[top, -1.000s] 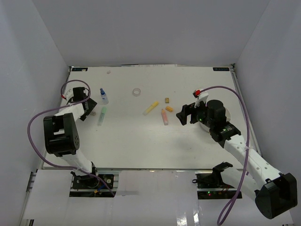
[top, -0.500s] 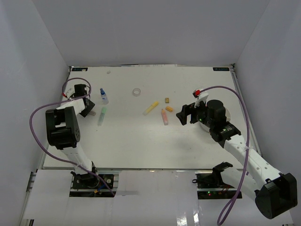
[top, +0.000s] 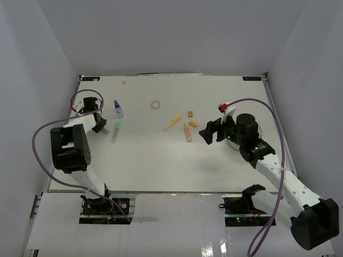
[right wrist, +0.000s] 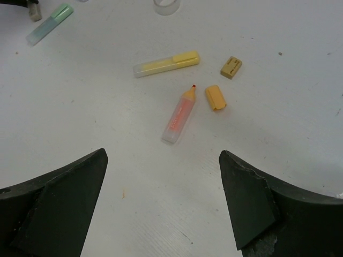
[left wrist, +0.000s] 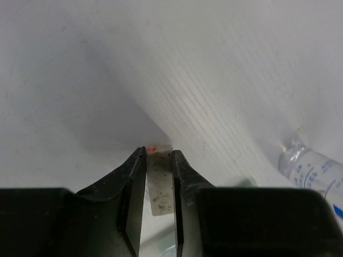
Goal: Sort the stationery into containers
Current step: Pick up the stationery from the center of the board, then place the stationery in the storage box.
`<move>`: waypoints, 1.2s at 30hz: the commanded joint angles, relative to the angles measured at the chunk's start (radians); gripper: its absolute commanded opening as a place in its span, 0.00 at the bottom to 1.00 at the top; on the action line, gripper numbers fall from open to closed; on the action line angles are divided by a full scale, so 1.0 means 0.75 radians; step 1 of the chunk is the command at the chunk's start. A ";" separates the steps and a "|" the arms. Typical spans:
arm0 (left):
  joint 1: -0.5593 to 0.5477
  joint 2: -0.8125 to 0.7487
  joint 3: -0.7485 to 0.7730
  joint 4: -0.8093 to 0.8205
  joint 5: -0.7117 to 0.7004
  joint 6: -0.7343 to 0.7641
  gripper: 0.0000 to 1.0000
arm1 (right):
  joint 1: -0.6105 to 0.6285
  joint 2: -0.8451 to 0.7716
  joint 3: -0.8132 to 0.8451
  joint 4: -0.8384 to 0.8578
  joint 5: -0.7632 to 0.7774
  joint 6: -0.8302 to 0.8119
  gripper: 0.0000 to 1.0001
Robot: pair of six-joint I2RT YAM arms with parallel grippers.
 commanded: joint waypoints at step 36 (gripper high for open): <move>-0.561 -0.986 -0.505 1.026 1.161 0.171 0.00 | 0.586 0.495 0.673 0.081 0.119 0.227 0.87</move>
